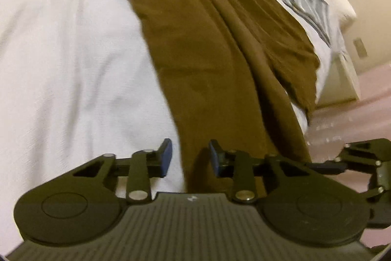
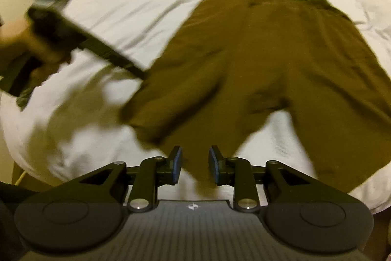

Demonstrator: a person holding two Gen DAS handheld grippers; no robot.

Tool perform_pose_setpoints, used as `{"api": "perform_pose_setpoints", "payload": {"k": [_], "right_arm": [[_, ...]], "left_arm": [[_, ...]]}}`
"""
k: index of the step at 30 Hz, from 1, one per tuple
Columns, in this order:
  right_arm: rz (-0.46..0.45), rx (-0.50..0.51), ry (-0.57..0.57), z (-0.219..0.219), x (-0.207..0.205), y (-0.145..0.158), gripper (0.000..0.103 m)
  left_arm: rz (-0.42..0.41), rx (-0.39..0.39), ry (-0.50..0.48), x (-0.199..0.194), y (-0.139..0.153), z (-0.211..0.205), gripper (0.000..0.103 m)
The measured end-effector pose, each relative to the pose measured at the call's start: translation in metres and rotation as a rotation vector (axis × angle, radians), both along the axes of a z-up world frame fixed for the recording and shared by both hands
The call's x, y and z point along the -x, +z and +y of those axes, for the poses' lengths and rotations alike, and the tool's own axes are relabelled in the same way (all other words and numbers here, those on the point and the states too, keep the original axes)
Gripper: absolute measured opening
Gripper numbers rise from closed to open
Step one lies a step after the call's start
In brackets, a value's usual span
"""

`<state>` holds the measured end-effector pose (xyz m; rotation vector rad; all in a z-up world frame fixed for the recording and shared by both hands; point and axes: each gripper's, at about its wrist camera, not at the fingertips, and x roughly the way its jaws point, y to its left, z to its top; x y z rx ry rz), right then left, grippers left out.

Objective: Fold clothes

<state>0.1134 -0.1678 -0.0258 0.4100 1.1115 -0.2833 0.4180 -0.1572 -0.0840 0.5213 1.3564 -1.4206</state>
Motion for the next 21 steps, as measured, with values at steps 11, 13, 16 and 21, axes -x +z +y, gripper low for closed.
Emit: {"api": "perform_pose_setpoints", "payload": {"k": [11,13,16,21], "right_arm": [[0.012,0.004,0.016,0.026,-0.034,-0.019,0.034],[0.011,0.013,-0.001,0.025,-0.033,-0.019,0.035],[0.028,0.02,-0.036,0.02,-0.028,-0.022,0.039],[0.09,0.089,-0.102,0.02,-0.014,-0.029,0.045]], "left_arm": [[-0.209,-0.014,0.026,-0.053,0.027,0.032,0.0],[-0.18,-0.025,0.041,-0.057,0.024,0.036,0.001],[-0.108,-0.037,0.006,-0.038,0.012,0.035,0.028],[-0.007,-0.056,-0.041,-0.008,-0.011,0.032,0.036]]}}
